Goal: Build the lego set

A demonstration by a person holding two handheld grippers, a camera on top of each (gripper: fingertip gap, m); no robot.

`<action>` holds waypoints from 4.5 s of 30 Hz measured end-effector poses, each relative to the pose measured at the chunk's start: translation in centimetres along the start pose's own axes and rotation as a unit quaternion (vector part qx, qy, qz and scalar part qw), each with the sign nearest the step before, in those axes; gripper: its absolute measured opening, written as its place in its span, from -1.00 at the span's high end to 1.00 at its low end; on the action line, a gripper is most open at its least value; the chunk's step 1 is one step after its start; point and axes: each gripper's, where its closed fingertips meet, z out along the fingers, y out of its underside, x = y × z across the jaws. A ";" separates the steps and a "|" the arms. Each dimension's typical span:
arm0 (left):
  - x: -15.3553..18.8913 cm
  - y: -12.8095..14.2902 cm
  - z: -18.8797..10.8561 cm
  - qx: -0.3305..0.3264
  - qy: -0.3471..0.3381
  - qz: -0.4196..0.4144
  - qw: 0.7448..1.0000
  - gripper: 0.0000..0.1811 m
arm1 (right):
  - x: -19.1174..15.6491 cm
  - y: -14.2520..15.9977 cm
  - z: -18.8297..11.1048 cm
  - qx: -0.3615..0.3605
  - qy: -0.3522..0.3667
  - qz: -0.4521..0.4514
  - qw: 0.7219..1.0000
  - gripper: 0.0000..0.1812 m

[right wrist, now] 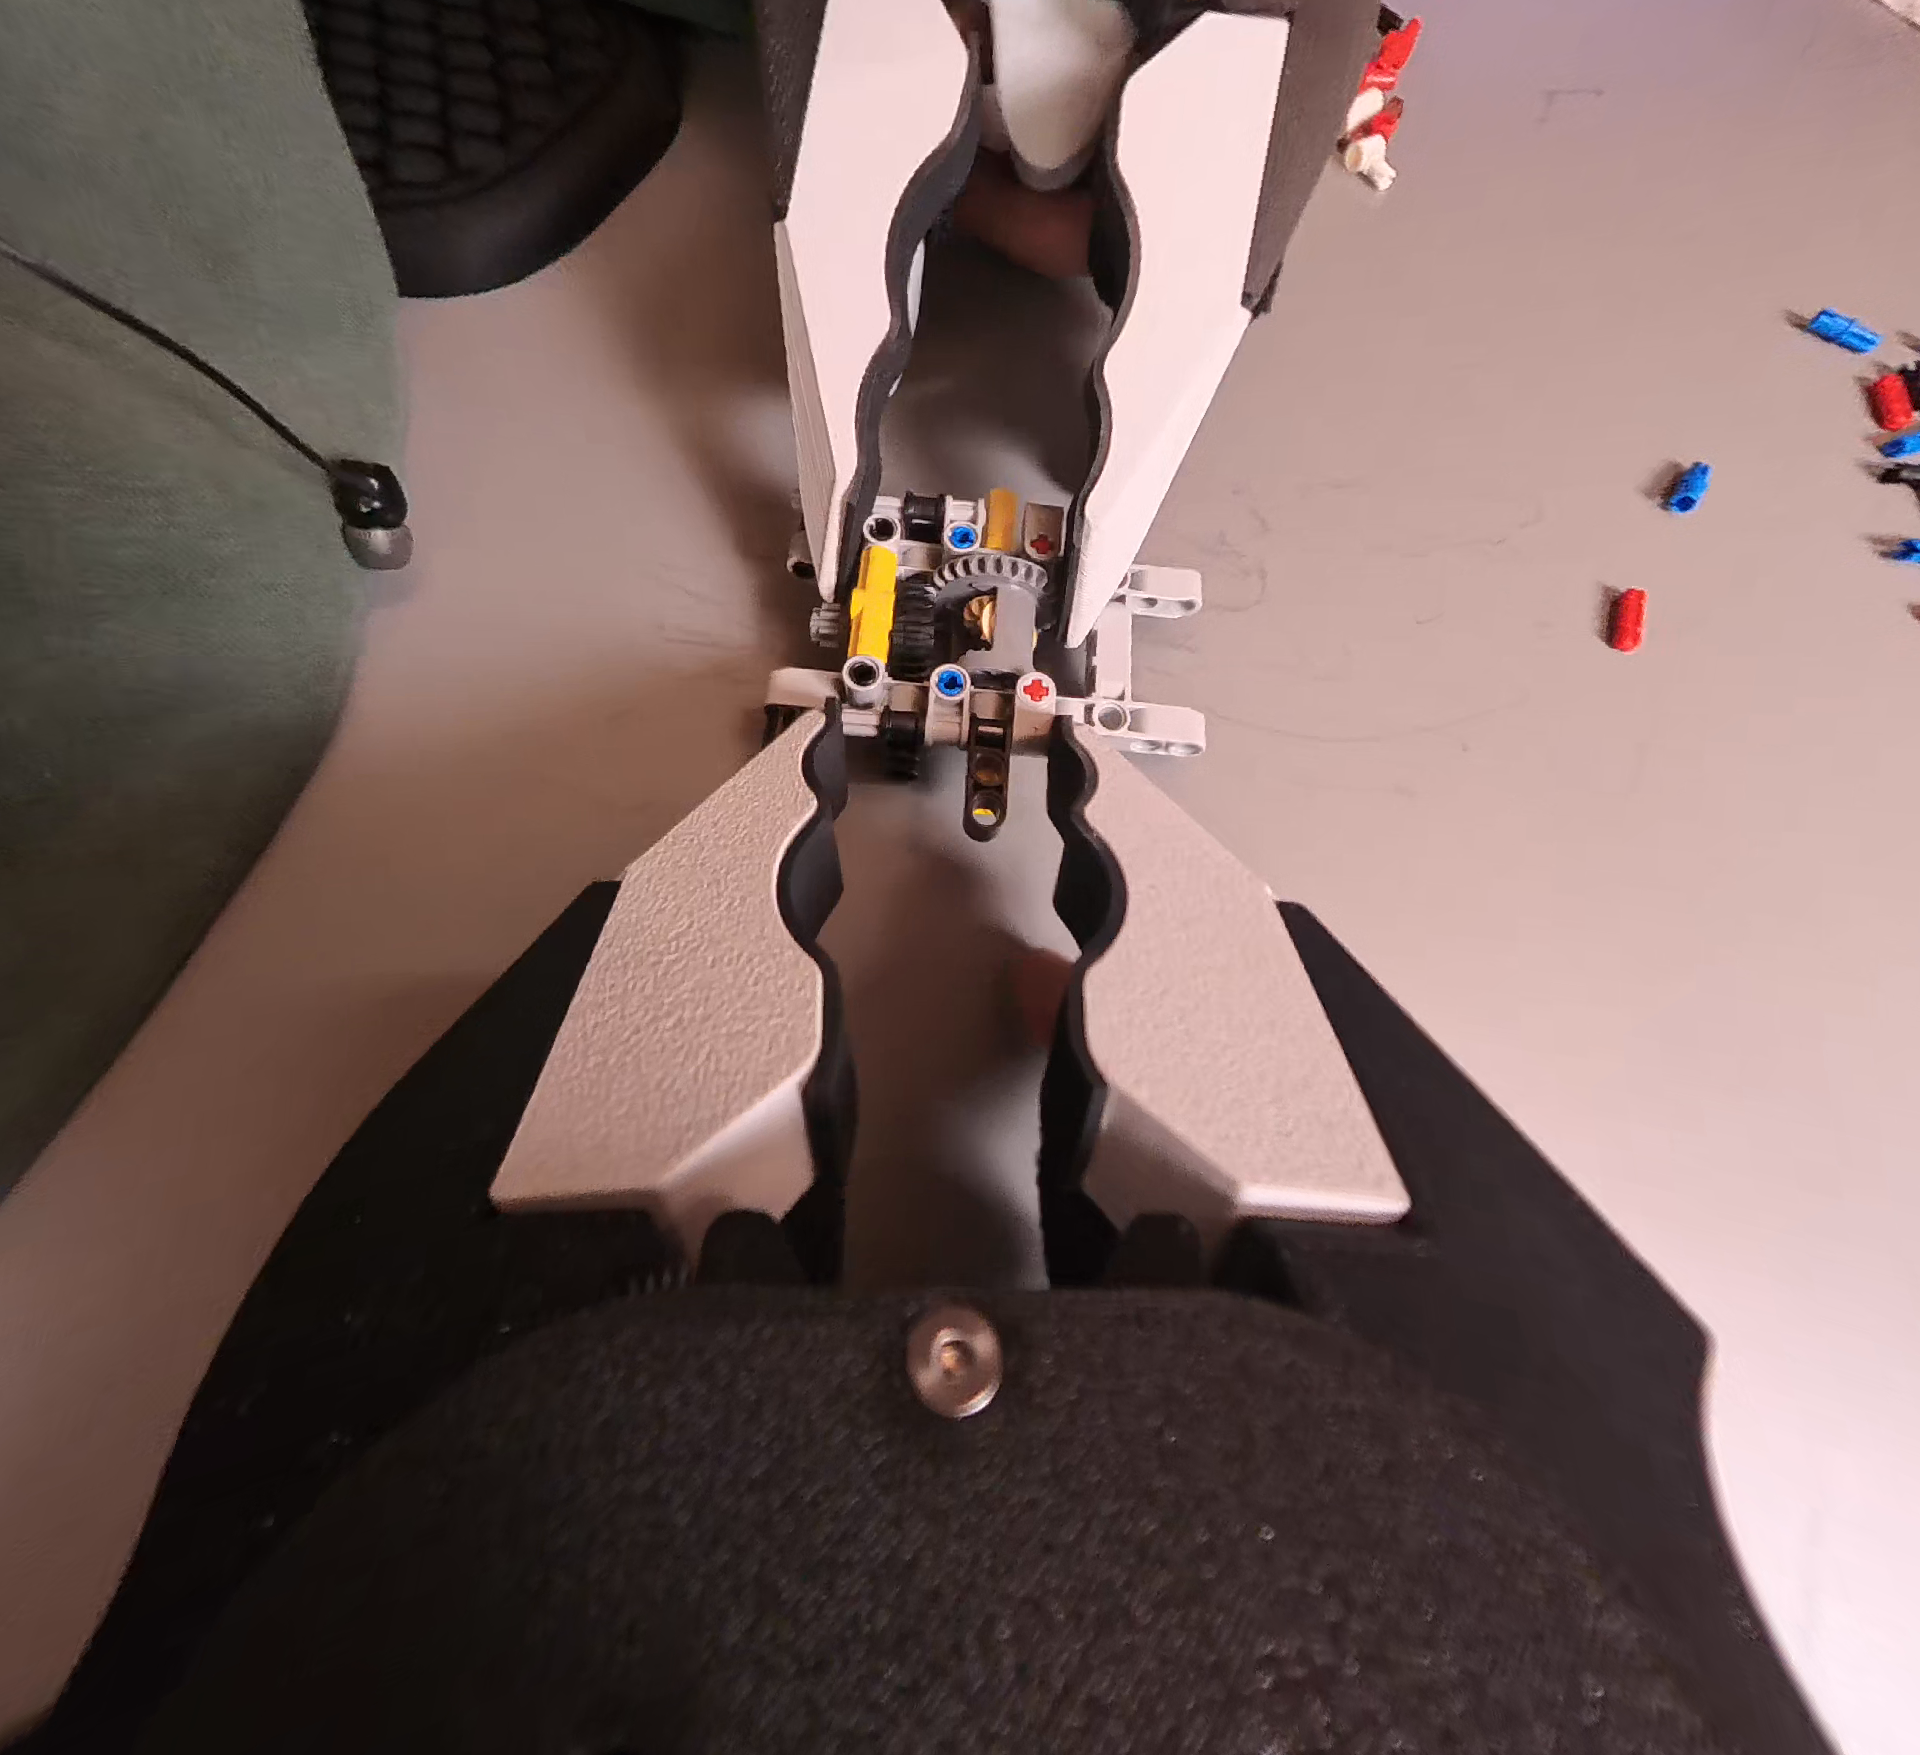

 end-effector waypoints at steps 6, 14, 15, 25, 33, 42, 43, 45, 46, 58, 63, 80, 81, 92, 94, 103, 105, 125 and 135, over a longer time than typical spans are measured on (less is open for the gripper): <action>-0.1 0.2 -0.1 -0.001 0.002 0.001 1.000 0.53 | -0.1 -0.1 0.1 0.006 0.005 0.004 1.000 0.57; -0.2 0.2 -0.1 -0.001 -0.018 0.038 0.999 0.53 | -0.4 -0.2 -0.1 0.012 -0.006 0.023 1.000 0.40; -0.2 0.2 -0.1 -0.001 -0.022 0.047 0.999 0.54 | -0.3 -0.2 -0.2 0.013 -0.003 0.023 1.000 0.38; 0.2 -0.4 -0.4 0.016 -0.100 0.163 0.981 0.55 | -0.3 -0.3 -0.8 0.027 0.028 -0.007 0.999 0.36; 0.0 -1.2 -0.8 -0.002 -0.201 0.292 0.935 0.55 | -0.4 -1.2 -1.1 0.056 0.040 -0.035 0.997 0.41; -0.2 -1.0 -0.8 -0.011 -0.215 0.311 0.926 0.55 | -0.3 -1.3 -1.2 0.060 0.047 -0.042 0.996 0.44; -0.2 -1.0 -0.8 -0.006 -0.211 0.301 0.930 0.55 | -0.2 -1.3 -1.2 0.060 0.049 -0.042 0.996 0.44; -0.2 -1.0 -0.8 0.008 -0.196 0.263 0.944 0.55 | -0.2 -1.4 -1.2 0.061 0.051 -0.043 0.996 0.44; -0.3 -0.9 -0.9 0.014 -0.190 0.243 0.951 0.55 | -0.1 -1.4 -1.2 0.063 0.054 -0.044 0.996 0.44; -0.2 -1.5 -1.2 0.060 -0.131 0.124 0.982 0.55 | 0.3 -1.8 -0.6 0.060 0.087 -0.075 0.992 0.53; -0.6 -1.3 -1.1 0.052 -0.124 0.089 0.987 0.55 | 0.7 -1.8 -0.7 0.061 0.094 -0.068 0.991 0.56; -1.2 0.2 -0.3 -0.006 -0.136 0.062 0.989 0.54 | 0.9 -0.2 -0.2 0.009 0.090 -0.051 0.995 0.49; -1.2 0.2 -0.3 -0.006 -0.137 0.063 0.989 0.54 | 1.0 -0.1 -0.4 0.009 0.090 -0.048 0.995 0.49; -1.1 -0.2 -0.9 0.012 -0.133 0.051 0.990 0.45 | 3.0 0.4 -3.3 0.039 0.112 0.002 0.993 0.51; -1.1 -0.4 -1.5 0.019 -0.133 0.042 0.990 0.42 | 3.5 0.8 -3.6 0.031 0.125 0.000 0.992 0.51; -0.9 2.0 -2.7 -0.008 -0.128 -0.008 0.992 0.38 | 6.4 4.2 -6.7 -0.038 0.197 0.032 0.979 0.68; -0.5 2.4 -2.2 -0.020 -0.116 -0.012 0.993 0.41 | 6.4 4.6 -6.5 -0.053 0.197 0.035 0.978 0.71; -2.6 2.0 -2.0 -0.024 -0.189 -0.011 0.982 0.75 | 6.3 3.4 -5.1 -0.056 0.202 0.013 0.978 0.93; -2.7 1.4 -2.4 -0.036 -0.261 0.178 0.948 0.77 | 5.3 2.5 -4.8 -0.024 0.185 -0.002 0.983 0.93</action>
